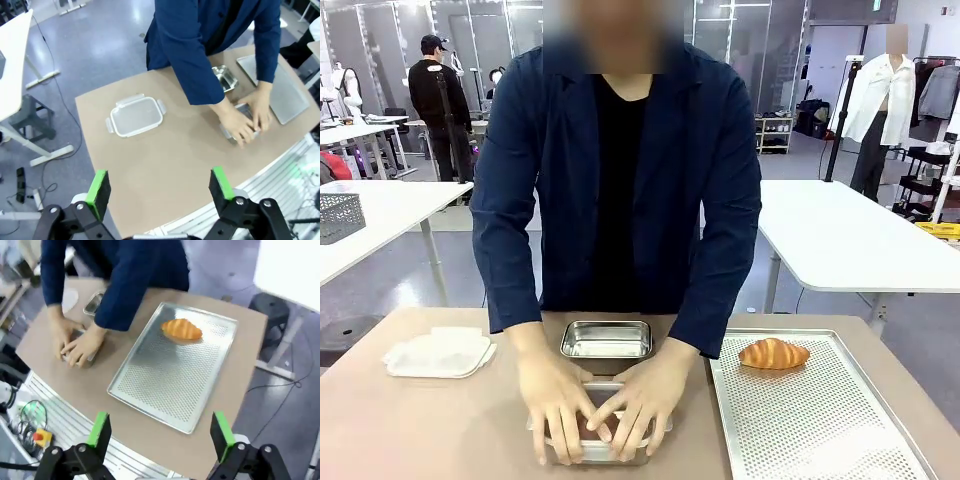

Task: Place the bread into the airtight container.
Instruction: Pick up a Butter Roll and place it into an empty Airtight Container.

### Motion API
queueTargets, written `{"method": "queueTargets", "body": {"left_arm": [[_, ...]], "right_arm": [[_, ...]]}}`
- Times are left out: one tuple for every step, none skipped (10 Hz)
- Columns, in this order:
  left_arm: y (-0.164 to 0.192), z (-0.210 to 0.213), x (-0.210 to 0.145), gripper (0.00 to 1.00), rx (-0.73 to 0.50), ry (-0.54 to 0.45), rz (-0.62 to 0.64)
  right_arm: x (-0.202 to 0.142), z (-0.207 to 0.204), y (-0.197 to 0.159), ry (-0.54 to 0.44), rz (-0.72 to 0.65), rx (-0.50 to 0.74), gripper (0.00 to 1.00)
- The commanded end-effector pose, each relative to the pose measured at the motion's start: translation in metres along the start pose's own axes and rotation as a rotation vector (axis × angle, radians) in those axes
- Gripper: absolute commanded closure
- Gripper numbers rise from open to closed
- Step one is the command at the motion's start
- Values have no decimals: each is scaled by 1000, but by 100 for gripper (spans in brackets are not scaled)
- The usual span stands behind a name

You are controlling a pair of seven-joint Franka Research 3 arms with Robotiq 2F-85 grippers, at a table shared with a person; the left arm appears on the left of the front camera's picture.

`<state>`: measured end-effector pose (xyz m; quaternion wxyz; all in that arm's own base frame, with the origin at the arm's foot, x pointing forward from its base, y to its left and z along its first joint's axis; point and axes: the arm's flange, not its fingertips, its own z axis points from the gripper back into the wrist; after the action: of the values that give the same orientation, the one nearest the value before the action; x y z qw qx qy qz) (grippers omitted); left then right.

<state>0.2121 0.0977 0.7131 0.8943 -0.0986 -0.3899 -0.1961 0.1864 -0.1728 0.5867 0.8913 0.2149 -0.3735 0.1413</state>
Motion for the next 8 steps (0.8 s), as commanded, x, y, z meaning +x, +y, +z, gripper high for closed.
{"method": "queueTargets", "body": {"left_arm": [[-1,2,2,0,3,7,-9],[-1,2,2,0,3,7,-9],[-1,2,2,0,3,7,-9],[-1,2,2,0,3,7,-9],[-1,2,2,0,3,7,-9],[-1,2,2,0,3,7,-9],[-1,2,2,0,3,7,-9],[-1,2,2,0,3,7,-9]], "right_arm": [[-48,9,-24,-128,-66,0,0],[-57,0,-30,-122,-123,13,0],[-35,26,-17,-86,-59,-4,0],[-35,26,-17,-86,-59,-4,0],[-35,26,-17,-86,-59,-4,0],[-35,26,-17,-86,-59,-4,0],[-35,26,-17,-86,-59,-4,0],[-35,26,-17,-86,-59,-4,0]]}}
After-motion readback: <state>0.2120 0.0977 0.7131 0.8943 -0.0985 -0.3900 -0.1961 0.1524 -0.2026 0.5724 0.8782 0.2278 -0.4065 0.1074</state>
